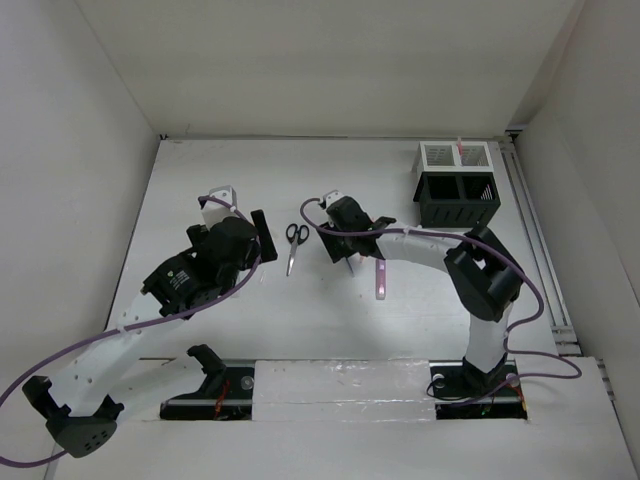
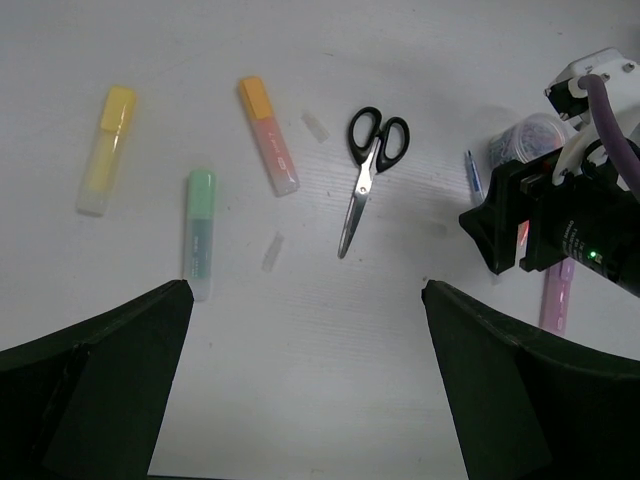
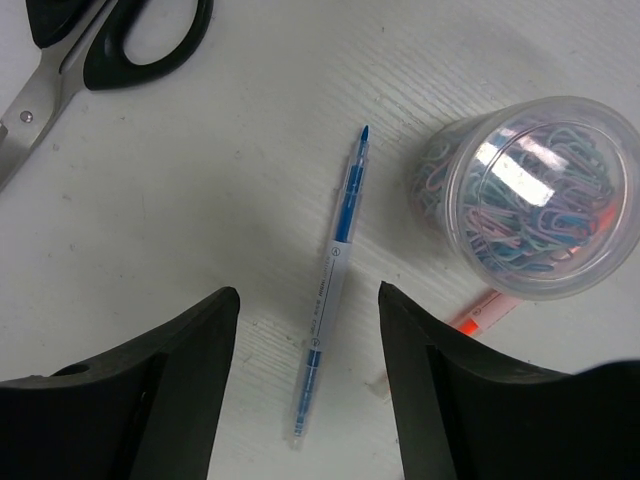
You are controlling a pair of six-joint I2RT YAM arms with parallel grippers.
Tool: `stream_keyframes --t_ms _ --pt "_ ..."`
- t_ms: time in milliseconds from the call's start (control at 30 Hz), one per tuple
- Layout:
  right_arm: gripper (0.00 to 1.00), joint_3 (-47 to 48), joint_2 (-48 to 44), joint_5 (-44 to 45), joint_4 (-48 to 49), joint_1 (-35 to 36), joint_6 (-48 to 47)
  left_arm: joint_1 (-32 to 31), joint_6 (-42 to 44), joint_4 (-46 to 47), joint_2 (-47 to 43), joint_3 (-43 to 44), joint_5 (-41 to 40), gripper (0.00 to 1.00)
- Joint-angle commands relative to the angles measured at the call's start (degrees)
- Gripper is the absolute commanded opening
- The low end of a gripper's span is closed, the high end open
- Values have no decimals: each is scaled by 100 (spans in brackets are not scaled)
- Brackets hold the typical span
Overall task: Sort the stationery into containers
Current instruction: Pick up the pen from the center of the board.
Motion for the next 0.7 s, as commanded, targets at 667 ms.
stream_keyframes --t_ms 667 --pt "35 32 489 -185 -177 0 387 11 46 62 -131 24 -109 100"
